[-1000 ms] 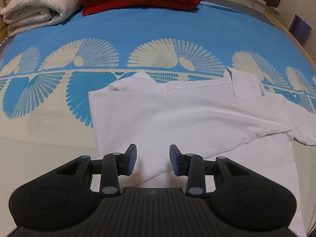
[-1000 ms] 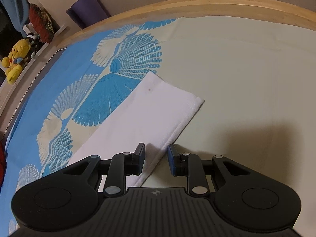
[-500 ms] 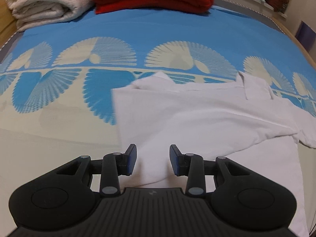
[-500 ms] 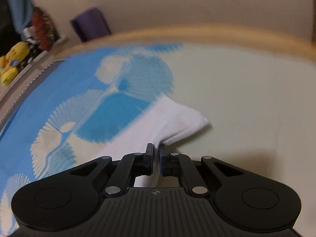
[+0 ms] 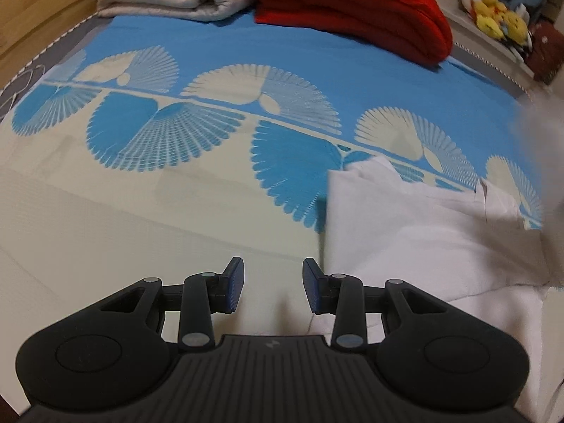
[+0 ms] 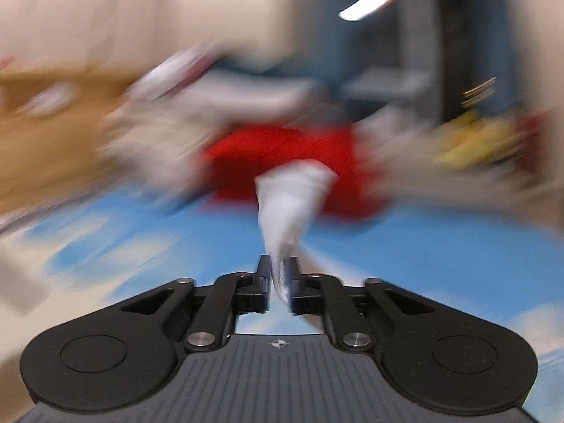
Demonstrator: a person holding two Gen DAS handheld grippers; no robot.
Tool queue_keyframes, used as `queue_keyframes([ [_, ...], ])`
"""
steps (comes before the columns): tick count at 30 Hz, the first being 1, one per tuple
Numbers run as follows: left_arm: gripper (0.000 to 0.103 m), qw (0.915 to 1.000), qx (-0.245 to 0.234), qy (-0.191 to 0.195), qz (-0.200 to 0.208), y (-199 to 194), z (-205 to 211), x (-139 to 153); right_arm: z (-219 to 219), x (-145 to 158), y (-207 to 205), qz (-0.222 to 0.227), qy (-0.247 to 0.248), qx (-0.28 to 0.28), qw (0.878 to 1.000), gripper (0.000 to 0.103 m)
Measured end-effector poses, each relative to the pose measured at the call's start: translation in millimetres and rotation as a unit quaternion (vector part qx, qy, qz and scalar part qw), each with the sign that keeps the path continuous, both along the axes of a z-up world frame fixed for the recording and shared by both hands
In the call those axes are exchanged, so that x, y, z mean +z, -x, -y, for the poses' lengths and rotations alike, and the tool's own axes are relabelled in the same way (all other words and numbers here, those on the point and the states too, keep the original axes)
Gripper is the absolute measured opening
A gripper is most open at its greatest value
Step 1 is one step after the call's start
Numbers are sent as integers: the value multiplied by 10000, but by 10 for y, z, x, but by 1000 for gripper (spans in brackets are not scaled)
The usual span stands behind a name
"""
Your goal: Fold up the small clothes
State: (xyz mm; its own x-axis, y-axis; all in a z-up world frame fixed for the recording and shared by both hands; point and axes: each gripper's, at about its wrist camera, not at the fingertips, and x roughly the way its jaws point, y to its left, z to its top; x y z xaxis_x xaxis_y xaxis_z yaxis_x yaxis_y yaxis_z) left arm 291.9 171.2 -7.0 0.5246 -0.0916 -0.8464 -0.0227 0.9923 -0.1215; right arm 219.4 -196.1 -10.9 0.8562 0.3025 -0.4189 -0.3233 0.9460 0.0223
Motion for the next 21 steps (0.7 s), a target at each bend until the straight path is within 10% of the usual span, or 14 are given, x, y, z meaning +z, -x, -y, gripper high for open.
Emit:
queue_keyframes([
  [4,41,9999,81,136,-24,3,-65,11,-527,-800,147,-2010,607,920,9734,36],
  [9,40,9990,44,442,13,-22,14,10,-379,-490,269,-2177,999,1039,9653,39],
  [17,17,9879,-207,1534,-65,-119,474,-353,816,344,397,-2009,144,-1563,9670,53],
  [21,17,9825,-75,1821,-380,-226,694,-684,1515,170,574,-2181,-413,-2868,9319,53],
])
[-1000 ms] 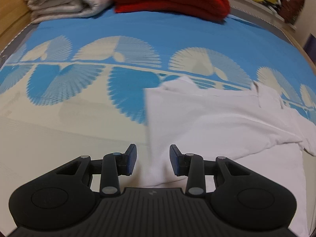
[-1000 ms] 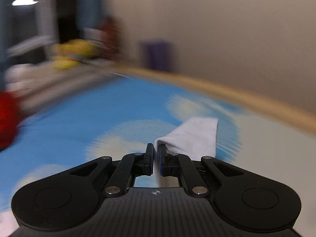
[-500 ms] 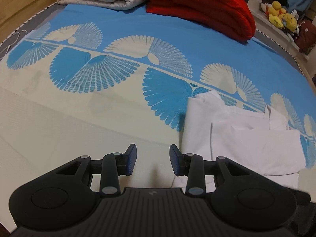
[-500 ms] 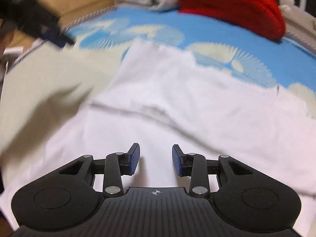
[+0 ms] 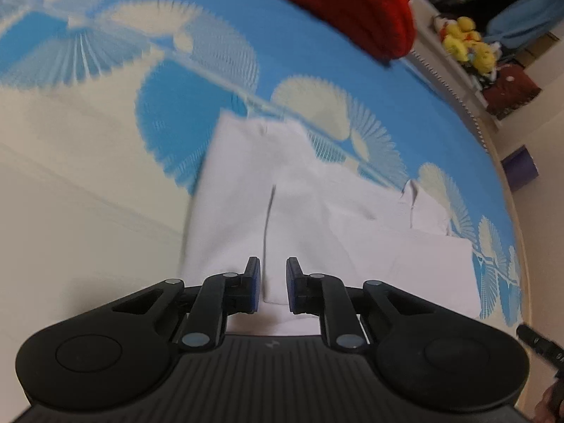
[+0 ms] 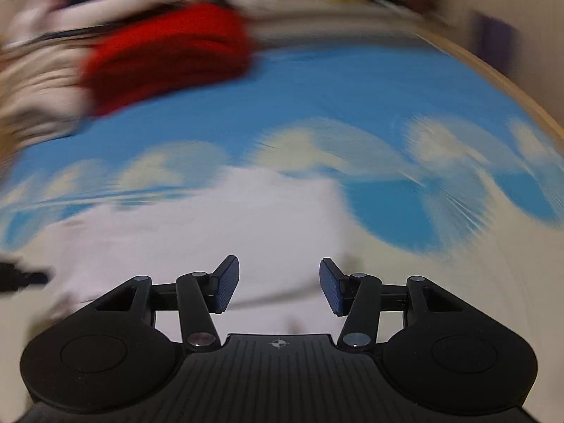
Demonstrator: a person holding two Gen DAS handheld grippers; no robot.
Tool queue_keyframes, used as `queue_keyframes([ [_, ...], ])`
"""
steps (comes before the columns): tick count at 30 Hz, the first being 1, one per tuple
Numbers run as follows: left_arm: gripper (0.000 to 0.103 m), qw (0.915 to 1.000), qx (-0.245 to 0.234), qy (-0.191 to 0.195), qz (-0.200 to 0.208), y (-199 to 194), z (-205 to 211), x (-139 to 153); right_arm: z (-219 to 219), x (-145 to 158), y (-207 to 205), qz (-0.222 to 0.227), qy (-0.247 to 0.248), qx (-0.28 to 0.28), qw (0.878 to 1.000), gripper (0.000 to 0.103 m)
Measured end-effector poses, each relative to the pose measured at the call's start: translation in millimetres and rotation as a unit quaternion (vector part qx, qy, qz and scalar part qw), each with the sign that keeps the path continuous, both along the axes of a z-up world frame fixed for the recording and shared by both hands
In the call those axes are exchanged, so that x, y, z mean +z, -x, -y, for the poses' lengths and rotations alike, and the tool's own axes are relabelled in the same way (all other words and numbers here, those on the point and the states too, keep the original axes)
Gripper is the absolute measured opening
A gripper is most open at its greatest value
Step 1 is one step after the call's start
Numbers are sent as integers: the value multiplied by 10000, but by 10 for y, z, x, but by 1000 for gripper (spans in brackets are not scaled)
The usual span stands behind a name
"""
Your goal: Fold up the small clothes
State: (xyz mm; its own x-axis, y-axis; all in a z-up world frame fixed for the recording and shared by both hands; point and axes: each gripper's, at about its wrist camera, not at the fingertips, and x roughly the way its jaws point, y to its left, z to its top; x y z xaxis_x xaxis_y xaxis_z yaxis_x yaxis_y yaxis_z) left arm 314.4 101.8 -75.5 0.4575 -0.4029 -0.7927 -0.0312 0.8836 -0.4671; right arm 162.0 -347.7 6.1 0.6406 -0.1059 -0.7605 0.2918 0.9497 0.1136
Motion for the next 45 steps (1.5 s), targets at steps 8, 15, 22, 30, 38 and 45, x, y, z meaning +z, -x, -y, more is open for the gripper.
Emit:
queue_keyframes([
  [8,24,9990,224,-125,-365,-181,316,-423,566,-107,-131,-112,-299,-608,9976,51],
  [15,4,9936,50,-1020,481,-93,318,38,730,-158,-186,-323,-586,-723,9951,51],
  [22,10,9840,352,-1718,306,-28,-43,71,686,-278,-221,-519,-798,-845,9919,51],
  [30,16,9964,109,-698,460,-61,34,1,504,-486,-348,-343,-1052,-732,9912,51],
  [38,14,9945,475,-915,154,-149,14,-139,404,-876,-674,-492,-1223,-748,9884,51],
  [45,15,9963,210,-345,764,-352,220,-60,449,-1041,-714,-996,-884,-993,9861,53],
])
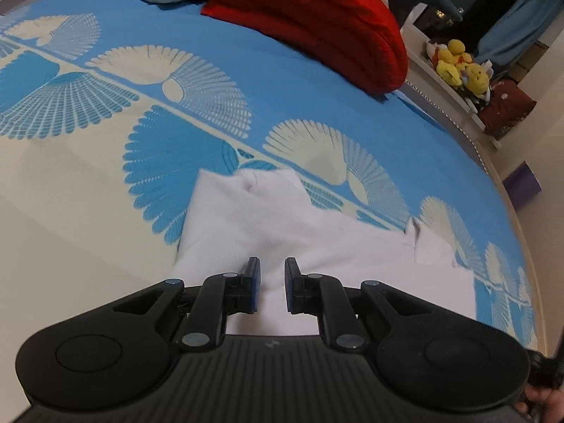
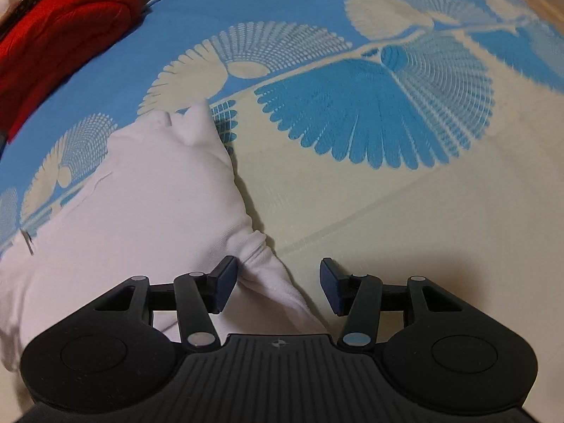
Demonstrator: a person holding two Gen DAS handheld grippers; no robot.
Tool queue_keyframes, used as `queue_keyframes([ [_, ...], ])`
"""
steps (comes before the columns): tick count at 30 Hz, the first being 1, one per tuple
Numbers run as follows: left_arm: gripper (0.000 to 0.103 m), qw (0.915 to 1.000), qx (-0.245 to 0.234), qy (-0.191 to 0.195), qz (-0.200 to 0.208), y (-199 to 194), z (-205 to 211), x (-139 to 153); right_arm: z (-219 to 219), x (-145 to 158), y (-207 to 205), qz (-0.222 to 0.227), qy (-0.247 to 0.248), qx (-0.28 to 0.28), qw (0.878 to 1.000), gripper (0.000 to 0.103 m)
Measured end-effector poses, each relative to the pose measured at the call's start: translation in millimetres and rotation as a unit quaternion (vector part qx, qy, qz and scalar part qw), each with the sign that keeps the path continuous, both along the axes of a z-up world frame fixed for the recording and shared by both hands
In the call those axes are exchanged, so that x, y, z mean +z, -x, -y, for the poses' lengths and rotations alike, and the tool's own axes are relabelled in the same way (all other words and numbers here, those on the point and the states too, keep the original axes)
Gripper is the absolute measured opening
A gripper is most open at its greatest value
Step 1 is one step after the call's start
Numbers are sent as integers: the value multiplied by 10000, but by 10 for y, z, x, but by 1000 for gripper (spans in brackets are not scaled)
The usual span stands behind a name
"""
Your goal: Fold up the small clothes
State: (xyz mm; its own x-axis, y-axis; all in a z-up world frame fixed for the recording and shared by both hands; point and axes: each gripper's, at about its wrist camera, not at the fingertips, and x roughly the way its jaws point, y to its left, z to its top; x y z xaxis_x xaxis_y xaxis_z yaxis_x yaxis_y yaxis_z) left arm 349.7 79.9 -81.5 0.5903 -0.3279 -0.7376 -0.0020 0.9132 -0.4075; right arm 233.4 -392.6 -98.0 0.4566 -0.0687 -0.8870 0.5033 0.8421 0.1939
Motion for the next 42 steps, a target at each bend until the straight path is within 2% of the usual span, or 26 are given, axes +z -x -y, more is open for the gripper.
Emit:
queue_keyframes([
  [1,16,9994,211,-270,84,-49,-6,-64,-3,19,15,-2,70,20,10000,53],
  [2,16,9941,662,-835,179,-95,-39,-139,4,43,38,3,100,7,9999,53],
  [3,16,9855,1069,-1313,130,-117,-89,-200,37,59,70,-1,85,-36,10000,52],
  [4,15,9763,1450,-1604,-105,-148,-176,-265,66,75,107,-9,79,-82,9999,52],
  [5,15,9772,1616,-1344,-298,-158,-276,-289,96,110,159,-9,102,-128,9999,52],
  [7,15,9811,1828,-443,-454,-108,-453,-235,148,196,259,32,157,-178,9997,52],
  [8,15,9817,1840,-261,-405,-69,-478,-145,169,242,300,69,158,-185,9997,52],
  [12,18,9884,1481,-315,-66,144,-487,281,181,560,572,339,274,-82,9990,52],
  [16,18,9915,1035,-708,-353,461,-422,512,156,916,957,501,366,-20,9981,52],
  [18,18,9927,734,-884,-360,761,-415,631,115,1091,1224,641,382,94,9972,52],
  [23,18,9954,19,-872,-394,1667,-391,712,78,1288,1985,899,311,354,9948,52],
  [27,18,9945,-193,-828,-611,2311,-452,527,147,1087,2465,838,163,285,9959,52],
  [30,18,9932,-104,-819,-825,2632,-521,284,197,724,2716,671,10,228,9975,52],
  [32,19,9905,-187,-778,-1115,2808,-548,41,214,442,2795,254,-12,245,9994,52],
  [33,19,9872,-280,-862,-1309,2860,-549,-74,259,321,2808,-34,-113,105,9999,52],
  [35,19,9790,-490,-1259,-1530,2942,-481,-232,376,215,2821,-35,-401,-133,9991,51],
  [39,29,9718,-891,-1708,-1357,3060,-377,-296,416,109,2790,-210,-367,-220,9989,51],
  [42,29,9705,-920,-1797,-1315,3075,-354,-289,258,93,2747,-227,-302,189,9991,52],
])
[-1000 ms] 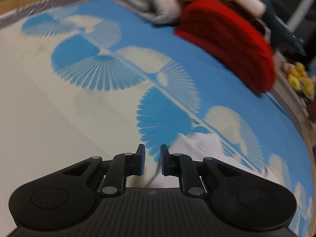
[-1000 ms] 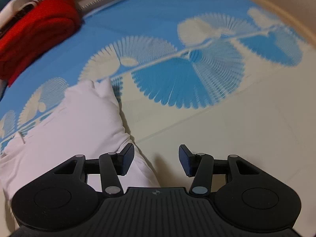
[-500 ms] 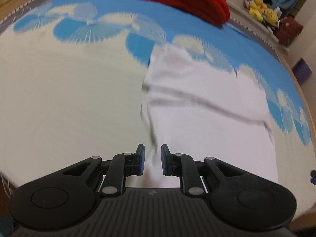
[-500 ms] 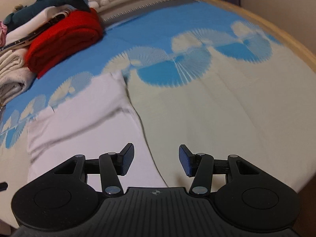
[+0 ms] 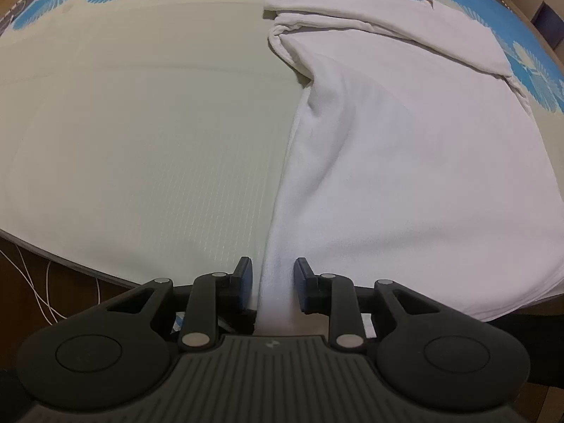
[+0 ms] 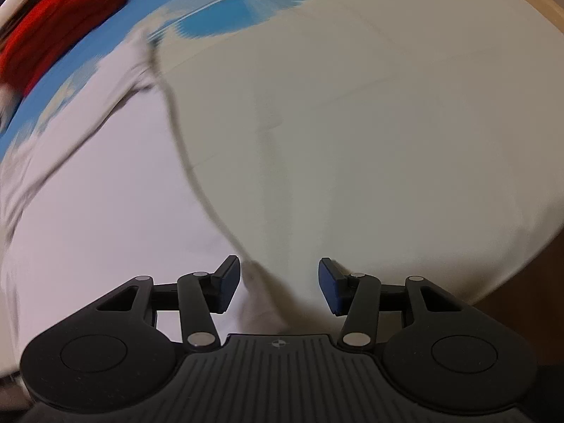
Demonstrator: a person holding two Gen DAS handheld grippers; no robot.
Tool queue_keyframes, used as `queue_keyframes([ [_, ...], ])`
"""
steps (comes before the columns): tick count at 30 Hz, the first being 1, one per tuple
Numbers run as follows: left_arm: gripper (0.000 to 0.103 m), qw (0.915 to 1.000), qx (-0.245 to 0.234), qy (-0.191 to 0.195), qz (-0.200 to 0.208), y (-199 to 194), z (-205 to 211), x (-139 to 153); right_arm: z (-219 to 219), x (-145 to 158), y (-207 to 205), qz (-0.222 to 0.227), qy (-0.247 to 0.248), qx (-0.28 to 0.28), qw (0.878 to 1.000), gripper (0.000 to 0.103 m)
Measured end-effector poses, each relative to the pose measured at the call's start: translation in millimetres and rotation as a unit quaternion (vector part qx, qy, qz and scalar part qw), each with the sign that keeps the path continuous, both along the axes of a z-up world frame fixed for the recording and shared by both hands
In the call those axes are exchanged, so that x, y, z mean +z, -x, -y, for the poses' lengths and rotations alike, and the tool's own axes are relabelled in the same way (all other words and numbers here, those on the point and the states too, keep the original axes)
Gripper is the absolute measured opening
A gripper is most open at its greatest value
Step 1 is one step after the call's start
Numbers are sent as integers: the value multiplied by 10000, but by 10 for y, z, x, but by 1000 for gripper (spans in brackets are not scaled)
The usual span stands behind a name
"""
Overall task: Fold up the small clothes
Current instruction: 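Grasp the shirt hem with both grippers and pull it straight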
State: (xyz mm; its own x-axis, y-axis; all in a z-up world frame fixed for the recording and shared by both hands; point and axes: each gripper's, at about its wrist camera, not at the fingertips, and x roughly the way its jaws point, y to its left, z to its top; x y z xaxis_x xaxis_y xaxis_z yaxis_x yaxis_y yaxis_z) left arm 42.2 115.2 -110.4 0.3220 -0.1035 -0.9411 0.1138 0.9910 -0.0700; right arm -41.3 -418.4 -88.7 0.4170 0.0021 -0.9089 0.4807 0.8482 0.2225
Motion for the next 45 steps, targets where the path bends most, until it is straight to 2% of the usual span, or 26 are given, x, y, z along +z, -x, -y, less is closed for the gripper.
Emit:
queue_keyframes([
  [4,29,10000,-16,-49,57,11,36,-24,-300,-32,-69,-209,498,853,9949,54],
  [6,29,9999,-37,-75,77,-1,75,-14,-384,-61,-67,-282,778,1068,9908,55],
  [9,26,9998,-117,-97,110,19,79,-14,-416,-48,-76,-266,989,1022,9895,55],
  [11,12,9998,-128,-68,135,45,68,11,-374,-21,-79,-222,1164,763,9900,55],
  [13,6,9998,-106,-51,163,50,62,43,-277,5,-74,-150,1192,542,9913,55],
  [17,6,9997,-20,91,211,51,24,106,-229,-53,-44,-280,1006,496,9933,56],
  [19,7,9998,28,124,162,45,10,99,-314,-69,-44,-314,1068,603,9920,61],
  [25,10,9999,-107,8,72,55,62,46,-421,-89,-67,-296,1063,920,9896,61],
  [26,10,9998,-71,156,56,53,55,45,-437,-96,-81,-275,1053,974,9893,61],
  [29,10,9998,-62,149,71,44,46,55,-494,-105,-121,-184,1005,1158,9880,46],
  [31,6,9998,-107,120,106,48,47,65,-535,-95,-132,-85,872,1341,9871,20],
  [33,4,9997,-149,91,156,50,52,77,-578,-85,-141,-30,771,1500,9857,6],
  [36,4,9993,20,97,352,93,-29,179,-610,-24,-140,148,612,1581,9854,5],
  [38,4,9984,149,238,493,124,-110,272,-575,69,-110,353,428,1490,9873,5],
  [40,4,9980,197,287,533,138,-154,308,-530,112,-102,373,409,1386,9888,5],
  [43,4,9990,168,316,261,120,-141,217,-488,24,-95,67,456,1192,9918,5],
  [45,5,9983,179,547,-95,102,-144,129,-481,-35,-108,-60,443,1135,9925,6],
])
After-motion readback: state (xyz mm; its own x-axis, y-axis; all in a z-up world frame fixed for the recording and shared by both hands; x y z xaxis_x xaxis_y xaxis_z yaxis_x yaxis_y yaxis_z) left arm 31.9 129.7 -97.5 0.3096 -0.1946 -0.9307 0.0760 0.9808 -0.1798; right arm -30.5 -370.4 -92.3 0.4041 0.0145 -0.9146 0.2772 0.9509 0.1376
